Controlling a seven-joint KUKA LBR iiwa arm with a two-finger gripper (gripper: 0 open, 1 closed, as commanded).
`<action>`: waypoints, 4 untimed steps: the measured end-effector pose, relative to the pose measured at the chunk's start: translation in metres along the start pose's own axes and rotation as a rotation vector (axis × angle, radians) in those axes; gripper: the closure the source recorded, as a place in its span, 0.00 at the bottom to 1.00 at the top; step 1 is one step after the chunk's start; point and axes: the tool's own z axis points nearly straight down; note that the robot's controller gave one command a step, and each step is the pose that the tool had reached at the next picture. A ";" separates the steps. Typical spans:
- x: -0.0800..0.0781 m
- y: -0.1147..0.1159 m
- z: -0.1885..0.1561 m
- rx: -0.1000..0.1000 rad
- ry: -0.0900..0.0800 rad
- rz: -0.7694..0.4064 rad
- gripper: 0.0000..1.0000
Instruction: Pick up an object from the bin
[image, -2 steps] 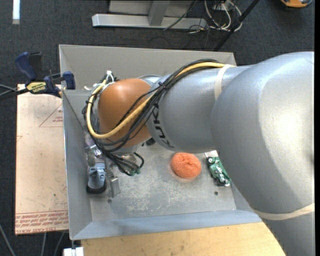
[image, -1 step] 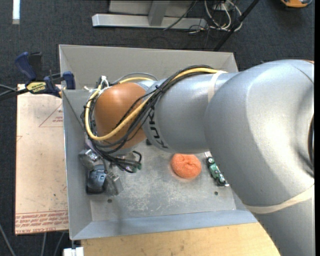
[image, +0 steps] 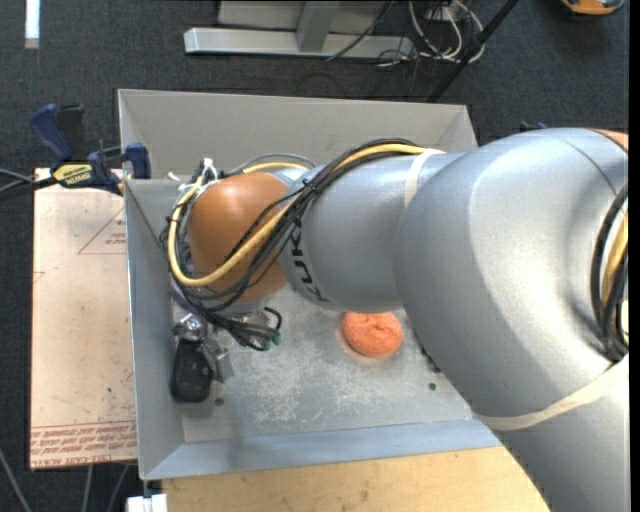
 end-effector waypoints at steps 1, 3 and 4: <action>0.000 0.000 0.000 0.000 0.000 0.005 1.00; 0.002 0.001 -0.015 -0.003 0.003 0.008 1.00; 0.001 0.001 -0.027 -0.002 -0.001 0.008 1.00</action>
Offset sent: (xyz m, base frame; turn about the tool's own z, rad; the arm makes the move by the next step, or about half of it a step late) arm 0.0001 -0.0001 0.0296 0.0000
